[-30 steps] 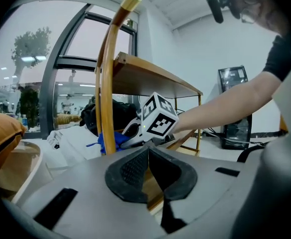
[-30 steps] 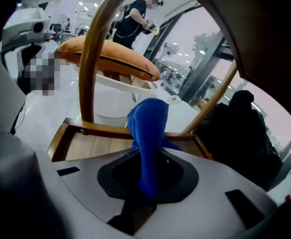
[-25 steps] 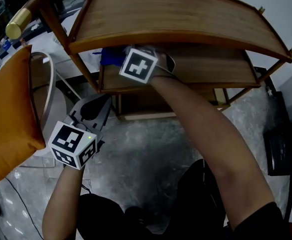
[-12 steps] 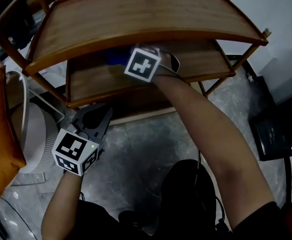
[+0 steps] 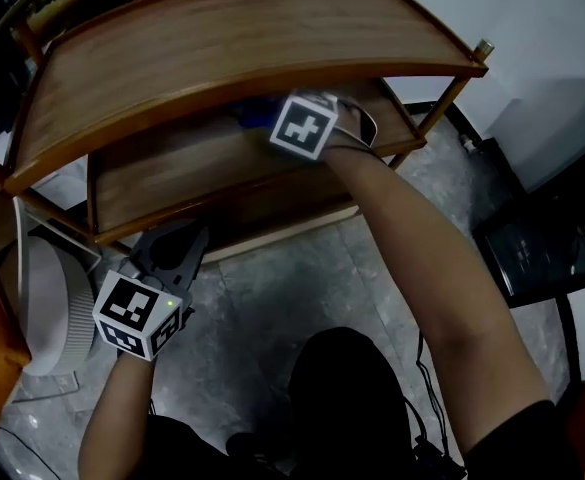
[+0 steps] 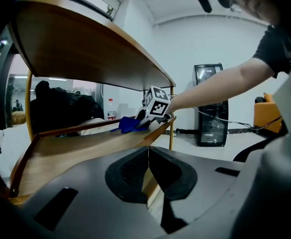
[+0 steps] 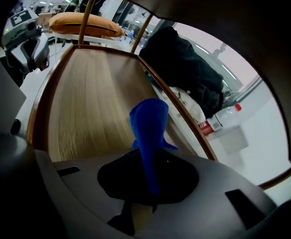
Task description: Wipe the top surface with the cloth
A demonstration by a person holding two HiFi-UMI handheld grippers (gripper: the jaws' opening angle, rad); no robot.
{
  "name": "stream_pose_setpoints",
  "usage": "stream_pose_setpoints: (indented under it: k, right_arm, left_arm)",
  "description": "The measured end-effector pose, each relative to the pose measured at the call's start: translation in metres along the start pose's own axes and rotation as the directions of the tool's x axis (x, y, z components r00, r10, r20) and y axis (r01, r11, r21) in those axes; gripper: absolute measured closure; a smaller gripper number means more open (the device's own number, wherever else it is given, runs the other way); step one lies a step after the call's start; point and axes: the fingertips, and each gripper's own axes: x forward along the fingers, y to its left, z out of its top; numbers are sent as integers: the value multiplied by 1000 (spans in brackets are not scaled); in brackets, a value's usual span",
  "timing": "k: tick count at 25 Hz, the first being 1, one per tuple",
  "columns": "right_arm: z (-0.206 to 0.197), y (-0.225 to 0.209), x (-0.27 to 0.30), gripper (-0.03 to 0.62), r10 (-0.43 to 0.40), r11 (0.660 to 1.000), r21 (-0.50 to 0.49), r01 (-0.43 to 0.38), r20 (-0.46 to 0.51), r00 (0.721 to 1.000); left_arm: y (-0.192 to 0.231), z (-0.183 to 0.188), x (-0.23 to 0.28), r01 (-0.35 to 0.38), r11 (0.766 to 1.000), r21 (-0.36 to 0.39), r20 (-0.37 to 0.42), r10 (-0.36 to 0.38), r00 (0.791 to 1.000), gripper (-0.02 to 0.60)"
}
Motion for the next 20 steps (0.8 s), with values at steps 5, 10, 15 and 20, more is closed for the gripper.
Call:
stream_pose_setpoints:
  k: [5,10,15,20]
  right_arm:
    - [-54,-31,-12,534,-56,998,24,59,-83,995]
    - [-105,-57,-25,534,-108,988,91,126,-181,978]
    - [-138,-84,-39,536,-201,967,111,229,-222,954]
    - [-170,-100,-51,536,-239,950,118,289,-319,917]
  left_arm:
    - [-10,3,11,10,1000,-2,0,-10,1000,569]
    - [-15,-2,11,11,1000,-6,-2,-11,1000,569]
    - [-15,-8,9,0,1000,-25,-9,0,1000,569]
    - [-13,-9,-1,-12,999,-36,0,12,1000,569]
